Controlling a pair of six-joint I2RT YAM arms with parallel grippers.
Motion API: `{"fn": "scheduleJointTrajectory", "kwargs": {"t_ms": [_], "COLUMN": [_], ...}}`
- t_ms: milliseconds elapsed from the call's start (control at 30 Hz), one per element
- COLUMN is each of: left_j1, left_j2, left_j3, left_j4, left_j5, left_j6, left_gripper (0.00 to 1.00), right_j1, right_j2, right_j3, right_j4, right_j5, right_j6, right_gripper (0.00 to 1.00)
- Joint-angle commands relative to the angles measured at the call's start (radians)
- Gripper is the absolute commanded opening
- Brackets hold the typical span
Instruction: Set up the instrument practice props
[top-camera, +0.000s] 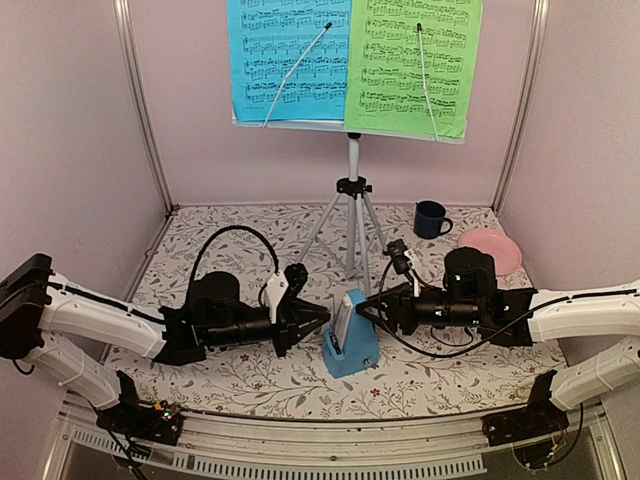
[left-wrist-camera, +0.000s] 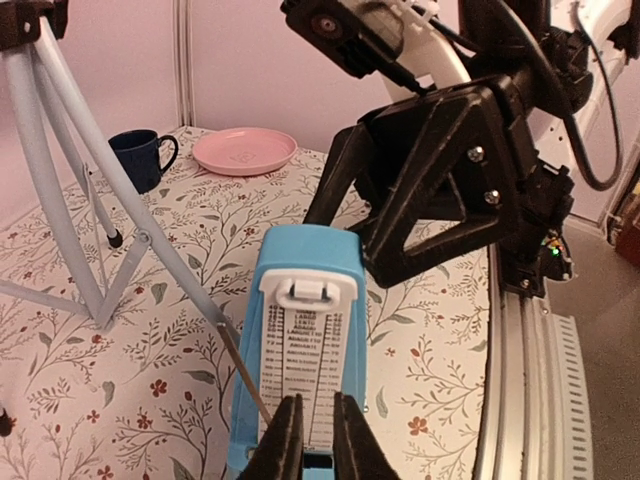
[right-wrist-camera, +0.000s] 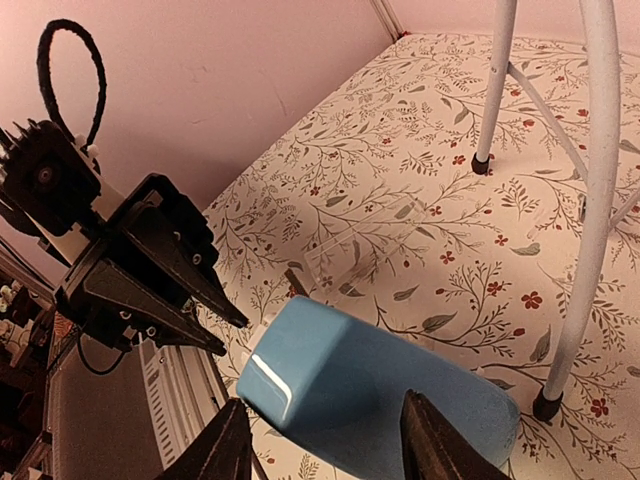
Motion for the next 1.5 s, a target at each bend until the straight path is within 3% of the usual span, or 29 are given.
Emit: {"fn": "scheduleJointTrajectory", "kwargs": {"t_ms": [0,167,333,700,1467], "left_j1": [-0.006,-0.007,-0.006,0.015,0.275], "left_j2": [-0.025,-0.005,0.035,0.125,0.242], "left_j3": [-0.033,-0.01,0.027,0.109,0.156], "left_j4": [0.027,0.033,0.05,0.027,0.022], "left_j5": [-0.026,0.023,-0.017,-0.087,-0.053], "left_j6": [0.012,0.039,0.045,0.032,-0.154], "left_gripper": [0.18,0.46,0.59,0.58,0.53], "right_j1": [0.005,0.004,0.005,0.005,0.004], "right_j2": [-0.014,-0.019,-0.02,-0.019,-0.066], "right_j3": [0.024,0.027,0.033,0.049,0.047], "right_j4": [0.022,0.022,0.019,0.006,-0.032], "right_j5": [0.003,0.002,-0.001,-0.001,0.02], "right_j6": [-0.007,-0.012,-0.012,-0.017,-0.032], "right_gripper": [0.54,0.56,0.59,0.63,0.65]}}
